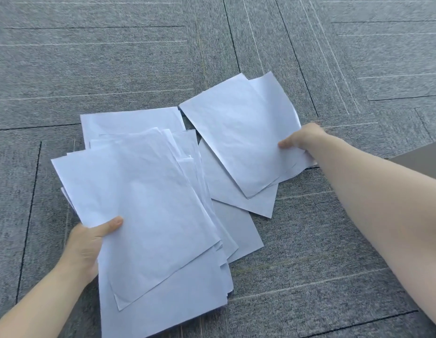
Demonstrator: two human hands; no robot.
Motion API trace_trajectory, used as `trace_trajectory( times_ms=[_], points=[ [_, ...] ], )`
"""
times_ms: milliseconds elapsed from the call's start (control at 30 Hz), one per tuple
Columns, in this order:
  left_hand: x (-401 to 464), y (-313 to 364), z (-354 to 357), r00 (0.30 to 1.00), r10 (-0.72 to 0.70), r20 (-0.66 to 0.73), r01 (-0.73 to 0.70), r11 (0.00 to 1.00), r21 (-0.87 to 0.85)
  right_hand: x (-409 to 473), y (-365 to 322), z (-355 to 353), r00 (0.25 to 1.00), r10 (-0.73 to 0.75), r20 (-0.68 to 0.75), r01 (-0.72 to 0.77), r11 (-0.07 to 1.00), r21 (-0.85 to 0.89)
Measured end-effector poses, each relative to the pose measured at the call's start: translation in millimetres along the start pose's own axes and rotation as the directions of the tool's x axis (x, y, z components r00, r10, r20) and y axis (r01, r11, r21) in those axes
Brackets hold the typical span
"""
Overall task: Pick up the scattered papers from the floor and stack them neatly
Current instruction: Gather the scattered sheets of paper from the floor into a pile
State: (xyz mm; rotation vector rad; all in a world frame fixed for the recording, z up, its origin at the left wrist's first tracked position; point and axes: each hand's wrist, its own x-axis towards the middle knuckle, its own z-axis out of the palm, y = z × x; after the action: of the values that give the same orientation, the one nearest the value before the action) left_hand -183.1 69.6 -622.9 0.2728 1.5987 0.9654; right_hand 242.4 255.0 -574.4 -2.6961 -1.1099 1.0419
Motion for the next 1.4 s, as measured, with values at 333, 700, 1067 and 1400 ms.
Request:
trace_trajectory(
  times_ms=[333, 700, 1067, 1400],
  points=[
    [-4, 2, -17, 1.000, 0.000, 0.017, 0.000, 0.999, -0.043, -31, 25, 44, 0.999, 0.025, -0.027, -0.017, 0.957, 0.288],
    [-17, 3, -44, 0.999, 0.009, -0.038, -0.011, 0.999, -0.052, -49, 10, 60, 0.982, 0.163, -0.093, -0.121, 0.928, 0.351],
    [-23, 0, -58, 0.999, 0.009, -0.054, -0.015, 0.993, -0.114, -54, -1, 58, 0.979, 0.194, -0.062, -0.169, 0.943, 0.287],
    [-33, 5, -75, 0.999, 0.025, -0.026, -0.029, 0.991, -0.131, -76, 0, 56, 0.957, -0.253, -0.145, 0.292, 0.830, 0.475]
  ],
)
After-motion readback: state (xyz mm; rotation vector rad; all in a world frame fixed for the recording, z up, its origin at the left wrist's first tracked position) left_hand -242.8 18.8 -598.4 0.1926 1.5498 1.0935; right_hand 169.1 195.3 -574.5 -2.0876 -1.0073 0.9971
